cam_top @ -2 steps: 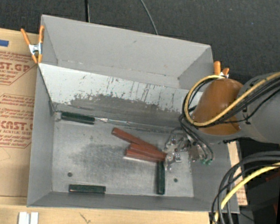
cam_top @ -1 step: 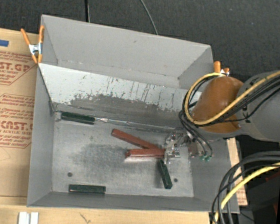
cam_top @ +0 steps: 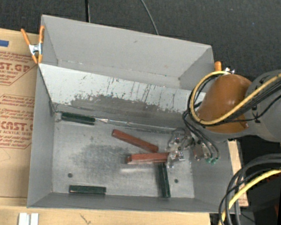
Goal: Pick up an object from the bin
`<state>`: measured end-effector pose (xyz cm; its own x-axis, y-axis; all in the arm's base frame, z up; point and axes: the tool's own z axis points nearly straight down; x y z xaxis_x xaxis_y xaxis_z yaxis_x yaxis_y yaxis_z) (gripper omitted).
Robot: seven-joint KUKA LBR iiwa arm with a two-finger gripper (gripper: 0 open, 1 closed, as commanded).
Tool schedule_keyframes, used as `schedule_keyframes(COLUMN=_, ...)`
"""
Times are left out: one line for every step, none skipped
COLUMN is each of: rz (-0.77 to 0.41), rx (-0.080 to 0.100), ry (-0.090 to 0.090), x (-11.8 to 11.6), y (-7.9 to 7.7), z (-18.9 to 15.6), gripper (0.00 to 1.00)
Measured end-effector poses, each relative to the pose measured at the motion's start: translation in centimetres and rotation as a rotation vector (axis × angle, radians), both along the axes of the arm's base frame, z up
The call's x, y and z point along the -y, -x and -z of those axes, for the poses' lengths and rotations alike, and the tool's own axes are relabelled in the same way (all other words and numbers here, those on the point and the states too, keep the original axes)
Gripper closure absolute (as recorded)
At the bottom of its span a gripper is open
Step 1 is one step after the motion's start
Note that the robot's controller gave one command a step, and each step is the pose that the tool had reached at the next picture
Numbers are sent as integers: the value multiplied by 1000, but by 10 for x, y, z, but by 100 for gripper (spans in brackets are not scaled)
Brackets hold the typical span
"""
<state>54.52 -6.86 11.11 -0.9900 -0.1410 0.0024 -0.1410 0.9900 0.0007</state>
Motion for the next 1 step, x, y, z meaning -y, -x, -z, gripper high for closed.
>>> schedule_keyframes(rz=-175, rx=10, ry=1, x=1, y=-25, z=-175, gripper=100)
